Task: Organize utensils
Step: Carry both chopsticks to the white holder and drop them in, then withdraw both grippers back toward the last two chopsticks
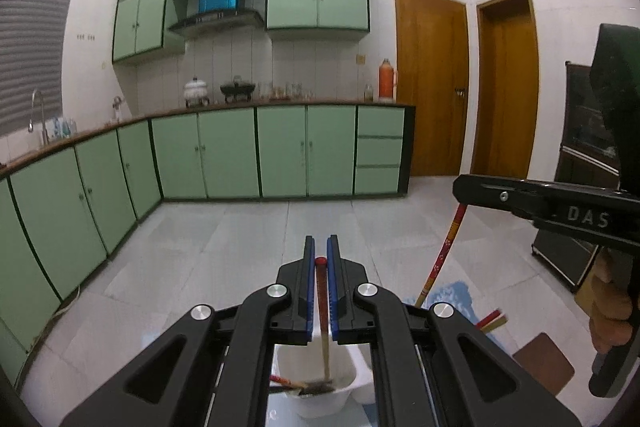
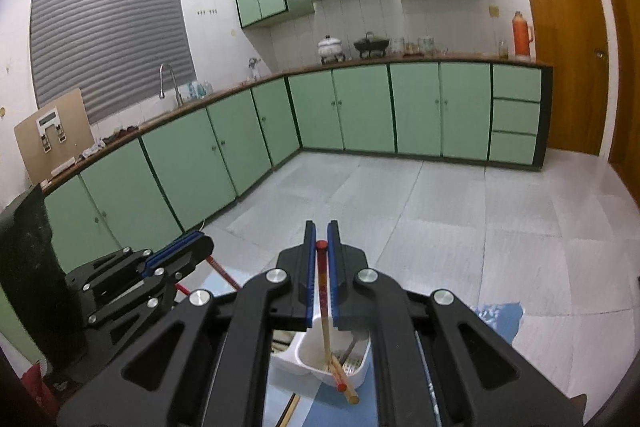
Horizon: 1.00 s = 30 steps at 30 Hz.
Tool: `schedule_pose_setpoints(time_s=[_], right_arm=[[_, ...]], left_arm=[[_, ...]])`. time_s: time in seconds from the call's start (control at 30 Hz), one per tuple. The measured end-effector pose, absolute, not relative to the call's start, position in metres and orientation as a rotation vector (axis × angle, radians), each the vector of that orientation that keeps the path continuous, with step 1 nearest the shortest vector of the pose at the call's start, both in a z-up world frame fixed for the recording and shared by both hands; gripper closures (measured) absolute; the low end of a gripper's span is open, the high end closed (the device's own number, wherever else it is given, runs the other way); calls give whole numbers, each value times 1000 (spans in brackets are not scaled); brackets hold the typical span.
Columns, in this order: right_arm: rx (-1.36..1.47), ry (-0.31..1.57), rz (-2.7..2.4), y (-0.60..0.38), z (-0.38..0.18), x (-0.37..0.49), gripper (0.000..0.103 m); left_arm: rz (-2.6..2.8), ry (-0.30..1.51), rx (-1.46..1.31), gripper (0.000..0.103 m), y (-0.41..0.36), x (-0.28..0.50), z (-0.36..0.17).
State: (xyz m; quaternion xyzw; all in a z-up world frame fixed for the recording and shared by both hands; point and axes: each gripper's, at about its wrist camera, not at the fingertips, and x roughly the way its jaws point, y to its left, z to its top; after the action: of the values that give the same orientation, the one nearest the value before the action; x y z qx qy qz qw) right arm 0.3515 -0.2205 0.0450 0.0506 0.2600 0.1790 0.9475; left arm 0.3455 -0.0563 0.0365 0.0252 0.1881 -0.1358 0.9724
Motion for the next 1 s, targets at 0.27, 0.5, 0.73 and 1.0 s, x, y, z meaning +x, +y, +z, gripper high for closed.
schedule_pose_setpoints(time_s=[0.27, 0.5, 0.73, 1.0], right_arm=[[143, 520, 335, -231, 41, 339, 78], [195, 433, 285, -256, 48, 290, 40], [222, 397, 253, -271, 33, 230, 14], [212, 454, 203, -273, -12, 170, 6]], left_arm=[[-268, 390, 37, 84, -46, 339, 38], [-259, 356, 18, 64, -35, 299, 52], [-256, 356, 1, 33, -30, 242, 43], [-231, 431, -12, 21, -19, 189, 6]])
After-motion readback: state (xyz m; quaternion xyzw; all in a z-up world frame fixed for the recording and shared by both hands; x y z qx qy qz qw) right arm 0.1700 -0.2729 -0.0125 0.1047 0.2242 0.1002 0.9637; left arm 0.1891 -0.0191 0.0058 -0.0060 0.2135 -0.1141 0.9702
